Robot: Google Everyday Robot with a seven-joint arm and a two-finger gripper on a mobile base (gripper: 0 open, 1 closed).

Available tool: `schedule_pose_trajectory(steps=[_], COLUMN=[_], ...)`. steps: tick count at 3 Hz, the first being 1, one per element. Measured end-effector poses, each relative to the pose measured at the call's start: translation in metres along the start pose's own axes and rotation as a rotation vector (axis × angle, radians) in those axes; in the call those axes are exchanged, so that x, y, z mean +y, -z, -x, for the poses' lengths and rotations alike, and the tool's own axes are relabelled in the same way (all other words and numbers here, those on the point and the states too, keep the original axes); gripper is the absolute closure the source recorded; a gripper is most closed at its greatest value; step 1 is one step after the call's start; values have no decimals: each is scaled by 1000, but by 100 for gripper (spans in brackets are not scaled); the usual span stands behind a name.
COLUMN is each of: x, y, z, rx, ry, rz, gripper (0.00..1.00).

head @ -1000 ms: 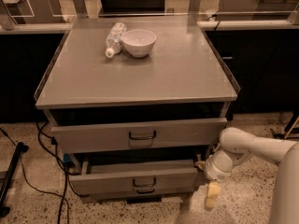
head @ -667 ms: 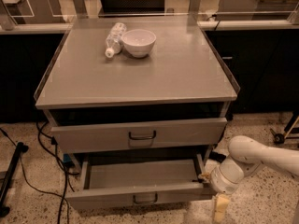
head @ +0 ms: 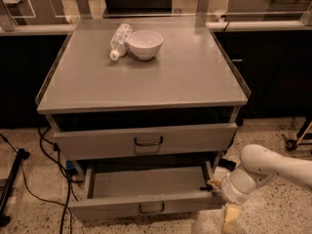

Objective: Open middle drawer

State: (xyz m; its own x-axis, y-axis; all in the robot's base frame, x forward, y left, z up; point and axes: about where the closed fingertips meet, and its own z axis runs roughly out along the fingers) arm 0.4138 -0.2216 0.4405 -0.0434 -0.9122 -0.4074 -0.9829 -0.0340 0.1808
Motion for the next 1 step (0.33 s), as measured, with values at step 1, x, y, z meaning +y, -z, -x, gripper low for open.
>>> schedule_pose_trajectory(steps=[1], x=[-8], y=[13], z=[7], rx=[9], ry=[65], rz=[-108], gripper=[0])
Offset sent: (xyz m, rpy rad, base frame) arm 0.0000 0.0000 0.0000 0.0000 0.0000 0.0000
